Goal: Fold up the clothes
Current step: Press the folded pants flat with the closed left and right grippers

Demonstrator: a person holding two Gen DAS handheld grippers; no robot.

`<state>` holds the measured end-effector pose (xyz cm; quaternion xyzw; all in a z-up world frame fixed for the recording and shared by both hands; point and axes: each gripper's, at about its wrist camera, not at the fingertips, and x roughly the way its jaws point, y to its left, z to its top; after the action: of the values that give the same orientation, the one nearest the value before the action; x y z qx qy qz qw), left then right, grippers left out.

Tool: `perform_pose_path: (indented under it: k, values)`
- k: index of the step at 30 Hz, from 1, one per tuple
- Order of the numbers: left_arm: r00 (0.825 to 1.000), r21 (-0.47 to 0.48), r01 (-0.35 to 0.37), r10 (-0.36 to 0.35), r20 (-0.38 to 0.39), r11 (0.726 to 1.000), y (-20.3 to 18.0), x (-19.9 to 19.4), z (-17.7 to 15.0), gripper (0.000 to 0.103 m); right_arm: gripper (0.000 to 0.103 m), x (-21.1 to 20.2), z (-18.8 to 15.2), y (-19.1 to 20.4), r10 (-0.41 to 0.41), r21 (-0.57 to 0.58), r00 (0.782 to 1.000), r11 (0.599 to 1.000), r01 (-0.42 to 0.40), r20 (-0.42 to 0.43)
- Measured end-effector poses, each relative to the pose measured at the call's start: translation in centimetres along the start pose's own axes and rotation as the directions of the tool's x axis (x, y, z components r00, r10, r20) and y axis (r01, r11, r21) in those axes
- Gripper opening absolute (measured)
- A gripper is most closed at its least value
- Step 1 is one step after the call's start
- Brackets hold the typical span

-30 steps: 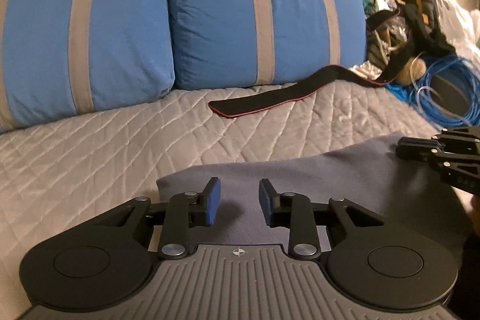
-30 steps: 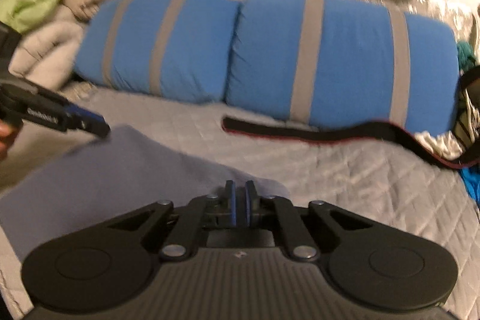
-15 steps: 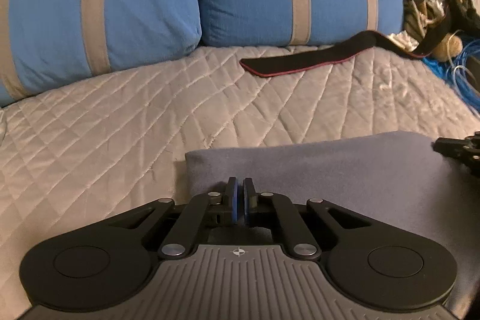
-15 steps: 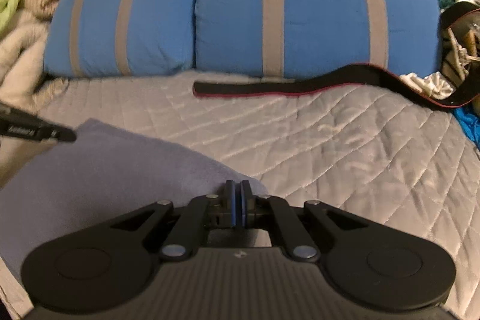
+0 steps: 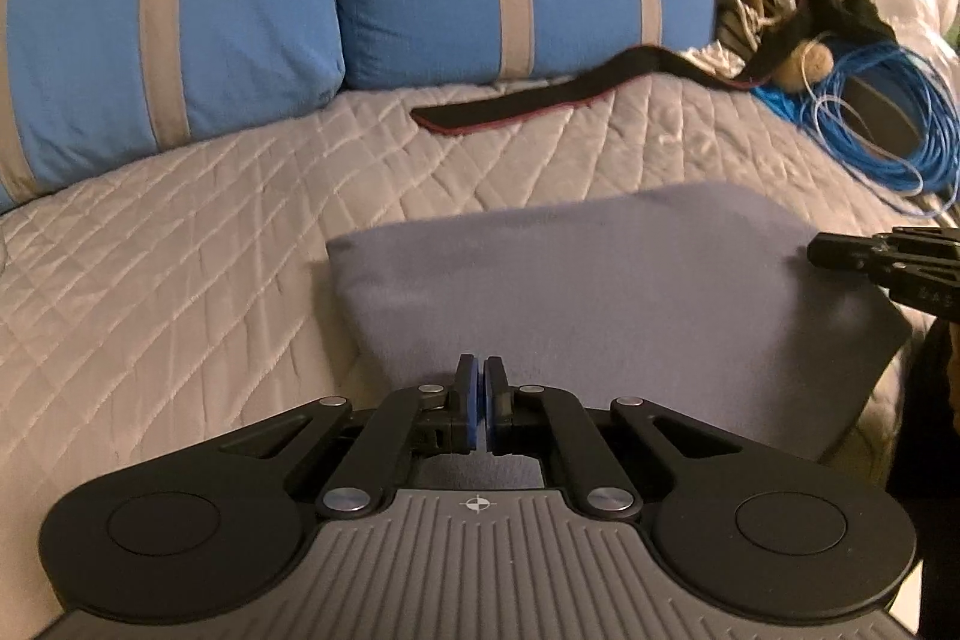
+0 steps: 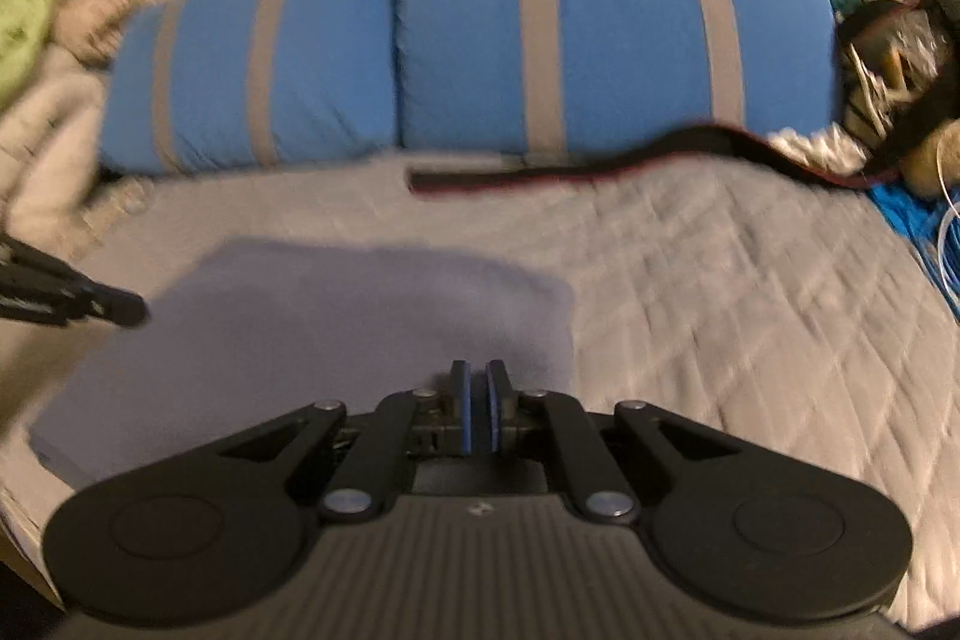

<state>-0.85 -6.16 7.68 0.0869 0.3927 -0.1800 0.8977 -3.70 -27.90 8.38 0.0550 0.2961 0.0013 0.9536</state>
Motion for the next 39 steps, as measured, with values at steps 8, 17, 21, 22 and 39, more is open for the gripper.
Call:
perform_pose_path:
  k: [8, 17, 21, 22, 39]
  values:
    - [0.995, 0.094, -0.062, 0.068, -0.067, 0.994, -1.5, 2.1, -1.2, 0.002, 0.017, 1.1, -0.5, 0.2, -0.042, -0.022, 0.997, 0.999, 0.041, -0.057]
    - [1.000, 0.045, 0.006, -0.005, -0.017, 0.999, -1.2, -1.9, -1.7, 0.002, 0.024, -1.9, 0.1, -1.1, 0.004, 0.124, 1.000, 0.992, 0.000, -0.024]
    - [0.999, 0.068, 0.048, -0.047, -0.019, 0.997, -1.8, -3.4, -2.5, 0.002, 0.025, -4.0, 0.0, -0.1, -0.054, 0.120, 0.998, 0.991, 0.057, -0.035]
    - [0.998, 0.078, 0.058, -0.057, -0.020, 0.995, -2.1, -3.7, -2.8, 0.002, 0.025, -4.5, -0.1, 0.4, -0.079, 0.109, 0.996, 0.990, 0.084, -0.048]
    - [0.986, 0.148, 0.064, -0.040, -0.164, 0.987, -2.8, -2.1, -5.4, 0.002, 0.022, -3.7, -1.7, 1.8, -0.134, -0.004, 0.973, 0.991, 0.136, -0.187]
